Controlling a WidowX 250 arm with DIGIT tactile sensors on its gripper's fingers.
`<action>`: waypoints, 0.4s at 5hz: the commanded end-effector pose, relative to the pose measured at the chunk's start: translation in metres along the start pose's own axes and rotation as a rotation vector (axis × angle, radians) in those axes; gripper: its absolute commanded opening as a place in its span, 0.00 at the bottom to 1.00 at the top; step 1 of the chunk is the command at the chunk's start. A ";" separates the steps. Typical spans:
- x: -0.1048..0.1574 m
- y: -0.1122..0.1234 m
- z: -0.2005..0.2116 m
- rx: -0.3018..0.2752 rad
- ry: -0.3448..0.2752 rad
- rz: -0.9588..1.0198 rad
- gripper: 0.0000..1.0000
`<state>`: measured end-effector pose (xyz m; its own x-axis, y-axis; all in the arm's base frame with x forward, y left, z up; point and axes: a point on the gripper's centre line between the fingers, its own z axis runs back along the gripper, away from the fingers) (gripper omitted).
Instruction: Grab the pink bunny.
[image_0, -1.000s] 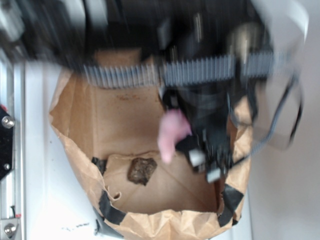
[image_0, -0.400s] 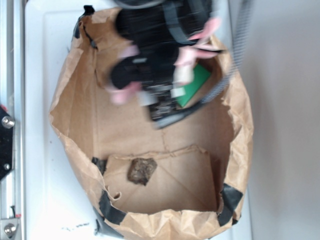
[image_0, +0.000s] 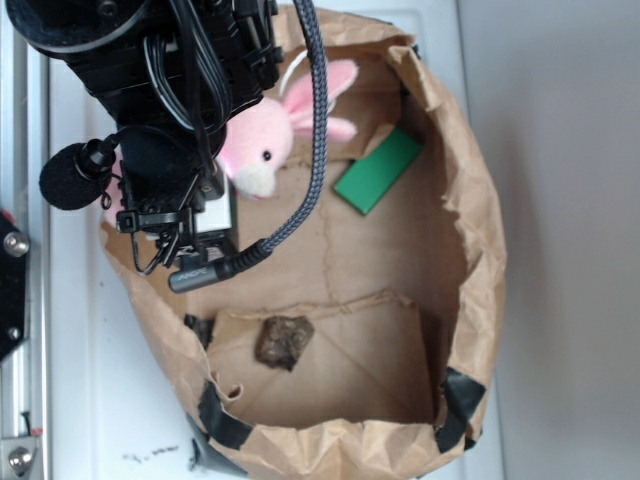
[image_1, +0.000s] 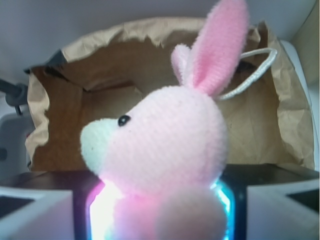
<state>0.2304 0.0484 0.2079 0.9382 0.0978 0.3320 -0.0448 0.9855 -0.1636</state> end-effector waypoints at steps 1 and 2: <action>0.017 -0.008 0.007 0.044 -0.008 -0.017 0.00; 0.018 -0.020 -0.009 0.040 -0.036 0.009 0.00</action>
<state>0.2430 0.0207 0.1940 0.9341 0.1148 0.3380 -0.0709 0.9877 -0.1395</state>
